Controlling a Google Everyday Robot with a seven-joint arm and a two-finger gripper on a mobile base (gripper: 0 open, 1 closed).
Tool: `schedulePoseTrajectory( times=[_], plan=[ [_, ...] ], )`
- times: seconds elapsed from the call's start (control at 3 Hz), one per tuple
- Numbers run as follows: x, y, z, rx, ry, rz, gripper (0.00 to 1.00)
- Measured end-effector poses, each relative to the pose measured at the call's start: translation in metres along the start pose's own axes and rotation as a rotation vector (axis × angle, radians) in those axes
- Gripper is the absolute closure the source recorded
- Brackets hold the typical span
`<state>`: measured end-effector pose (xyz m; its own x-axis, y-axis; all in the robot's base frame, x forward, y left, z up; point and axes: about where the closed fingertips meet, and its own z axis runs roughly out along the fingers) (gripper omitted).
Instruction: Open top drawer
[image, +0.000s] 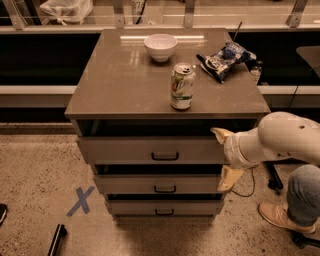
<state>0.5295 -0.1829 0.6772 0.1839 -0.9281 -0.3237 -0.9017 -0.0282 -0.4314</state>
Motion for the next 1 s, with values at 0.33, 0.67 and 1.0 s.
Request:
schedulePoseTrajectory(
  times=[0.33,0.67,1.0],
  plan=[
    [0.004,-0.015,0.016,0.002,0.002,-0.001,0.15],
    [0.008,-0.025,0.027,0.001,0.026,0.000,0.22],
    [0.010,-0.029,0.033,-0.006,0.040,0.006,0.26]
  ],
)
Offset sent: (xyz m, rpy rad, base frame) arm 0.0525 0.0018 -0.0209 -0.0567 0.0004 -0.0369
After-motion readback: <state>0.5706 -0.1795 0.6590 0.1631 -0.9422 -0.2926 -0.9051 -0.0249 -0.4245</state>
